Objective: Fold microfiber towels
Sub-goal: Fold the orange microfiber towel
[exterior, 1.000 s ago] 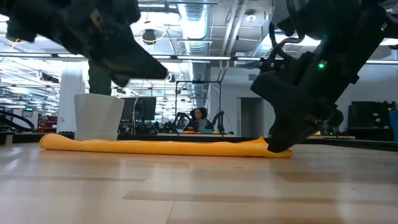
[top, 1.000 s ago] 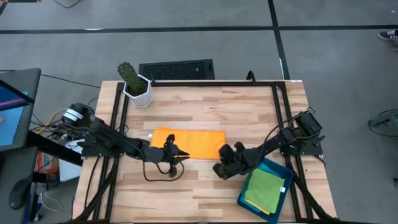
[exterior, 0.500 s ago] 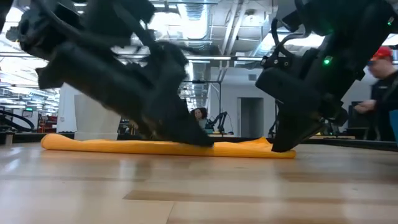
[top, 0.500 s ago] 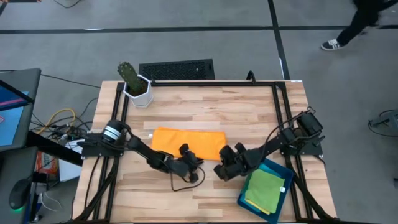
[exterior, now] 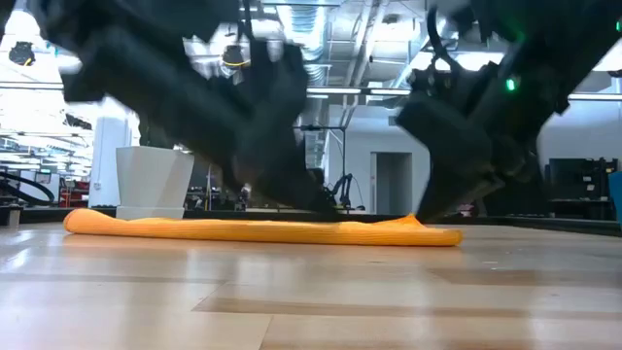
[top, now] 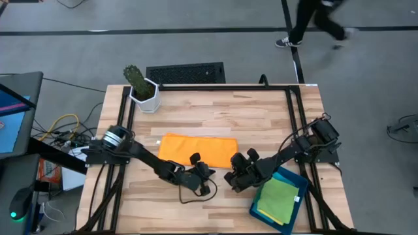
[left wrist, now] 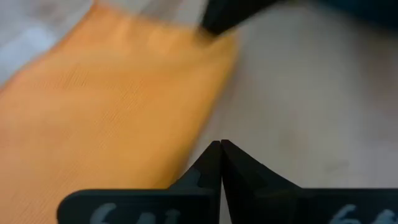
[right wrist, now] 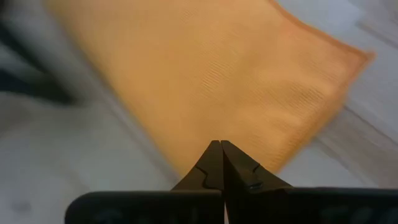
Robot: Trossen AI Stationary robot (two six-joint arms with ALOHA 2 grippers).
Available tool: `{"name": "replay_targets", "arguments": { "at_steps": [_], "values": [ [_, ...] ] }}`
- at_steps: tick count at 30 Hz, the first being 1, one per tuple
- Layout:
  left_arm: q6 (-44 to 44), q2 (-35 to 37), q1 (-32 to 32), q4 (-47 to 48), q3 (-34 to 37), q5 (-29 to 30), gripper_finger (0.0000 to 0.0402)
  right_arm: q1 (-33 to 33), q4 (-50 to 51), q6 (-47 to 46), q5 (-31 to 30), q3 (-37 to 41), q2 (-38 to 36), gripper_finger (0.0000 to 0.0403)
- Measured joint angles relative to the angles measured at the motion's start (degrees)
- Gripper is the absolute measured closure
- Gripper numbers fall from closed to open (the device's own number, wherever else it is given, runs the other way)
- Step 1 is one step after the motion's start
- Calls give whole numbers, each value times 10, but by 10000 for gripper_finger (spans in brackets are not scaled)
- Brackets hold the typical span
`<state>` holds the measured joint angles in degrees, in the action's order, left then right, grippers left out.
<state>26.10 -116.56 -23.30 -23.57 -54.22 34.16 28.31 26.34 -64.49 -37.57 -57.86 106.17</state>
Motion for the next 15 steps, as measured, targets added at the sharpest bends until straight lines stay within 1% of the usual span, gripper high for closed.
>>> {"name": "replay_targets", "arguments": {
  "at_steps": [3,5,8,10,13,15],
  "values": [
    [-12,41,-8,0,-3,14,401,-3,-22,-1,12,16,11,390],
    [-21,58,-15,11,-2,58,401,-2,-23,-1,24,17,22,388],
    [-16,58,-15,21,-2,114,401,-2,-28,-5,32,16,19,381],
    [-3,44,-9,18,-2,112,401,-2,-26,-5,31,16,19,380],
    [1,11,0,22,0,95,401,-3,-28,1,31,11,18,385],
    [10,-10,5,7,-2,80,401,-2,-27,3,32,10,17,388]
  ]
}}
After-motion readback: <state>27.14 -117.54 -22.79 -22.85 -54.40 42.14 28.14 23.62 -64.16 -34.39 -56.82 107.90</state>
